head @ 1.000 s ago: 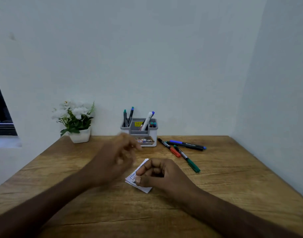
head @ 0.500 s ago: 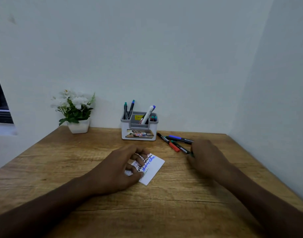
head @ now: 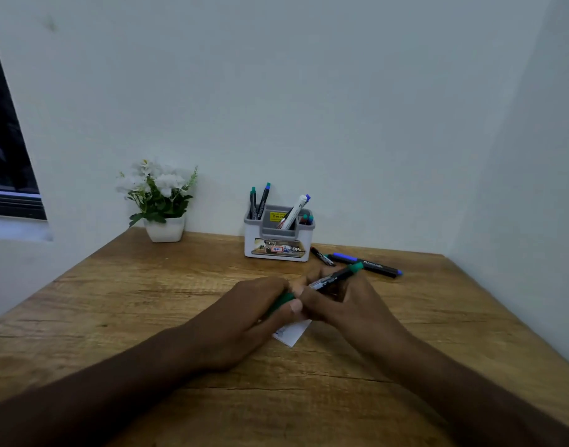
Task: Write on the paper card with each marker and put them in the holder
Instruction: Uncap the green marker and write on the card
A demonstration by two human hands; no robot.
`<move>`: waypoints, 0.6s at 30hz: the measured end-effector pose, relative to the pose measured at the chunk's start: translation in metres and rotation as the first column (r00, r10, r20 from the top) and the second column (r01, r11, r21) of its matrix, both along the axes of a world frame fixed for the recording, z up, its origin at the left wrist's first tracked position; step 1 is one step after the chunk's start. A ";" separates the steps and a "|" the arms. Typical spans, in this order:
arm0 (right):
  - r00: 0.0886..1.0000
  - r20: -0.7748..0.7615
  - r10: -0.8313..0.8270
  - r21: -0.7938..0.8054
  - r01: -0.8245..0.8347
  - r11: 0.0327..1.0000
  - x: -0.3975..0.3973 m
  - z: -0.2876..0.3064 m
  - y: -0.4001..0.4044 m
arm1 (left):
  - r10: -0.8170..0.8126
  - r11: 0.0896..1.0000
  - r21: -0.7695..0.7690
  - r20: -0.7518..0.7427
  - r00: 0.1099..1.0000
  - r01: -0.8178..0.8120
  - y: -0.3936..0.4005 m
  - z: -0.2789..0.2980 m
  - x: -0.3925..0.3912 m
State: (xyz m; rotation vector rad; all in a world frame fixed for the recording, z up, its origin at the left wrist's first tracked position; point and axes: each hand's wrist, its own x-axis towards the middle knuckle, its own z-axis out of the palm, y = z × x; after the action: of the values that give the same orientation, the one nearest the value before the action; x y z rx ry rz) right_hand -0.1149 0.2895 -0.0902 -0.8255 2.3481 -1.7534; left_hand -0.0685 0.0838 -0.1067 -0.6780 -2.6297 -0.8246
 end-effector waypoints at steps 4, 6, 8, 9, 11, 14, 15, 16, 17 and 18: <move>0.999 0.041 0.031 -0.088 -0.027 0.996 0.002 -0.003 -0.004 | 0.019 0.999 -0.044 0.017 1.000 -0.018 0.003 0.005 0.002; 0.997 0.060 0.050 -0.123 -0.043 0.992 0.003 -0.003 -0.004 | 0.053 0.991 -0.123 0.039 0.998 -0.048 0.001 0.005 -0.001; 0.991 0.120 0.062 -0.171 -0.041 0.984 0.004 -0.006 -0.007 | 0.094 0.975 -0.205 0.046 0.995 -0.083 0.002 0.005 -0.003; 0.983 0.176 0.060 -0.212 -0.022 0.977 0.004 -0.007 -0.008 | 0.102 0.970 -0.228 0.054 0.993 -0.087 0.002 0.004 -0.004; 0.960 0.272 0.062 -0.272 0.015 0.962 0.006 -0.006 -0.012 | 0.077 0.970 -0.238 0.081 0.994 -0.055 0.003 0.002 -0.004; 0.951 0.285 0.118 -0.261 -0.041 0.964 0.007 -0.003 -0.012 | 0.020 0.991 -0.134 0.108 0.994 -0.006 0.001 0.001 -0.001; 0.949 0.281 0.145 -0.249 -0.074 0.966 0.007 -0.003 -0.011 | 0.003 0.995 -0.099 0.107 0.994 0.007 0.000 0.001 0.000; 0.947 0.275 0.168 -0.237 -0.102 0.966 0.006 -0.003 -0.011 | -0.014 0.996 -0.083 0.102 0.995 0.022 -0.001 0.000 0.001; 0.944 0.276 0.182 -0.227 -0.120 0.967 0.006 -0.003 -0.011 | -0.028 0.996 -0.076 0.100 0.995 0.036 -0.001 -0.001 0.001; 0.941 0.279 0.191 -0.216 -0.133 0.967 0.006 -0.003 -0.011 | -0.041 0.996 -0.073 0.100 0.994 0.049 -0.002 -0.001 0.001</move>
State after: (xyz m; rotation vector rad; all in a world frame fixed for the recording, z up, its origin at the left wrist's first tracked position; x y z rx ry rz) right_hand -0.1085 0.2783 -0.0935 -0.6968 1.8872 -1.9044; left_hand -0.0674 0.0817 -0.1078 -0.7364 -2.7552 -0.7946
